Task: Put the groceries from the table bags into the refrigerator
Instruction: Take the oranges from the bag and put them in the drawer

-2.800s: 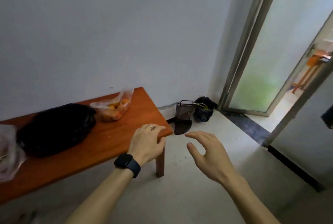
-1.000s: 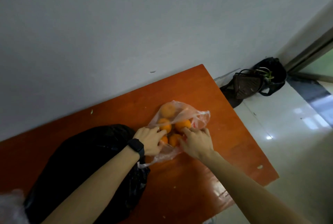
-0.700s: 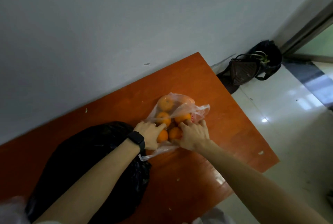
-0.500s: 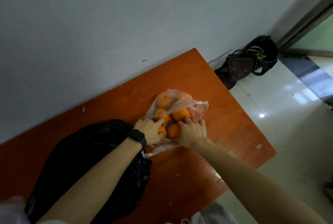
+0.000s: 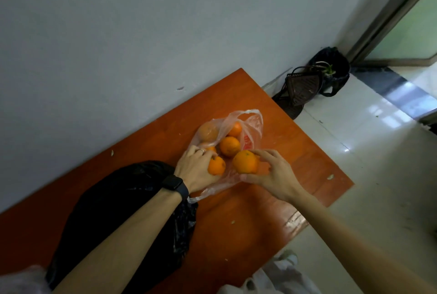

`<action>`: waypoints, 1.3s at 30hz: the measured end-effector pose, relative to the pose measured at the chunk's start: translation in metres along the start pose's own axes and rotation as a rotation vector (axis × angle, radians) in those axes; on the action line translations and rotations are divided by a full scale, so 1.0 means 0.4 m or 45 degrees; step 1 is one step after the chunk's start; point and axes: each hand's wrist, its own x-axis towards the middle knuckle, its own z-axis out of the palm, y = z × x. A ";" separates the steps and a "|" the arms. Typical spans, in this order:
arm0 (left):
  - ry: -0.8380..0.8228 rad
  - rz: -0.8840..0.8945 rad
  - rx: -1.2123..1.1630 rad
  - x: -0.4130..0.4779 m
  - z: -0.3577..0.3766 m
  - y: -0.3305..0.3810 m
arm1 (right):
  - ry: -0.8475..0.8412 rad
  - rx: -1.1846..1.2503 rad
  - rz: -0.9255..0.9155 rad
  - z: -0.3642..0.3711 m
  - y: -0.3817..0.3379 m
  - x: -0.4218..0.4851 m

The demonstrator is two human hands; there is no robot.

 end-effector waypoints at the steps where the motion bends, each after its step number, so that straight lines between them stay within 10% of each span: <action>1: 0.036 -0.001 -0.093 -0.007 -0.022 0.023 | 0.021 0.097 0.010 -0.019 0.001 -0.020; 10: 0.112 0.239 -0.682 -0.019 -0.145 0.372 | 0.358 0.452 0.124 -0.231 0.093 -0.286; 39: -0.146 1.698 -0.500 -0.424 0.072 2.284 | 1.909 0.167 0.337 -1.020 0.717 -1.751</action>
